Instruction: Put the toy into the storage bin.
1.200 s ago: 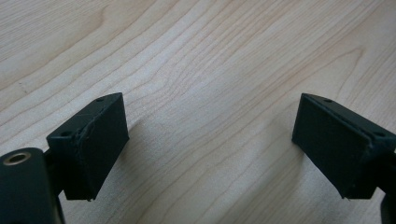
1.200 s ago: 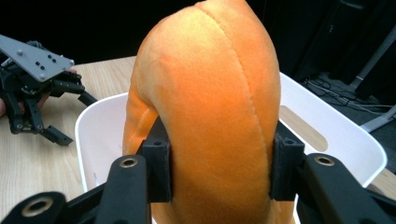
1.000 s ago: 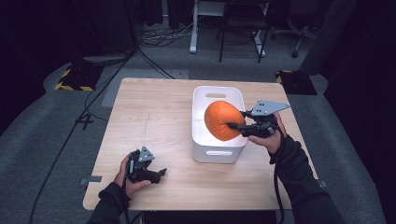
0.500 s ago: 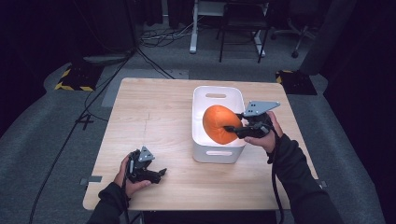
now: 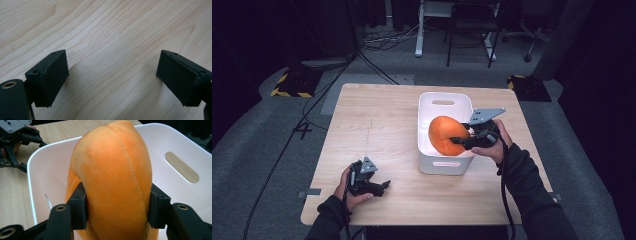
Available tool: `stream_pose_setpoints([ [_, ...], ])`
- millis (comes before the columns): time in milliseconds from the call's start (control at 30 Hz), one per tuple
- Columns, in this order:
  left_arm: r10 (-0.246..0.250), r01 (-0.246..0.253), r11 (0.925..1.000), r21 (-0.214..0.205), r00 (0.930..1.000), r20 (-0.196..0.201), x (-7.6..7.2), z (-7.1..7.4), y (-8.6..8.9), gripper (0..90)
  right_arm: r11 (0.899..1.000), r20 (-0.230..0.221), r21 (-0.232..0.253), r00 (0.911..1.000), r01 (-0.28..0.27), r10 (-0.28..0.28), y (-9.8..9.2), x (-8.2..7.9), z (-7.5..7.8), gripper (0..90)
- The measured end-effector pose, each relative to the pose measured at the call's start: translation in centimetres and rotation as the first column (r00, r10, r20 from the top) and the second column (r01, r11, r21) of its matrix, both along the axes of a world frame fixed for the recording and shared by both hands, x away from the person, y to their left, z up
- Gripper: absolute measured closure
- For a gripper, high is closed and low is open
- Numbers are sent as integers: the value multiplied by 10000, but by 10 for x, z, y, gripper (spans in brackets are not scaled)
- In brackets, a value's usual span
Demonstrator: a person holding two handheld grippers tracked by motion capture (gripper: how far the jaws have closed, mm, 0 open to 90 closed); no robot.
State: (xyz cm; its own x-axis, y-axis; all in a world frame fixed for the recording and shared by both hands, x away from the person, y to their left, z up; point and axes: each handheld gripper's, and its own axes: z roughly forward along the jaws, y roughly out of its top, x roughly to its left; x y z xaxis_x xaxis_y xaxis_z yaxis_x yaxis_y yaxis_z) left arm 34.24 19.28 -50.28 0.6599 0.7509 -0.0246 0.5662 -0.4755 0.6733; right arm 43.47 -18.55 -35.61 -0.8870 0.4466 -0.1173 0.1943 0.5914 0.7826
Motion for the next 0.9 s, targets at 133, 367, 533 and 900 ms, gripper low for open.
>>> stream_pose_setpoints([
  [133,3,-3,10000,-6,10000,2,0,0,0,108,9998,-235,-186,9997,106,-110,1,3,-3,431],
  [367,0,0,10000,2,10000,2,0,0,0,108,9985,-590,-552,9983,-22,-10,2,5,-6,397],
  [533,0,0,10000,2,10000,0,0,0,0,108,9963,-869,-860,9962,-58,-17,5,7,-8,376],
  [900,3,-3,10000,10,10000,-3,0,0,0,108,9846,-1409,-1697,9899,-410,169,12,9,-14,321],
])
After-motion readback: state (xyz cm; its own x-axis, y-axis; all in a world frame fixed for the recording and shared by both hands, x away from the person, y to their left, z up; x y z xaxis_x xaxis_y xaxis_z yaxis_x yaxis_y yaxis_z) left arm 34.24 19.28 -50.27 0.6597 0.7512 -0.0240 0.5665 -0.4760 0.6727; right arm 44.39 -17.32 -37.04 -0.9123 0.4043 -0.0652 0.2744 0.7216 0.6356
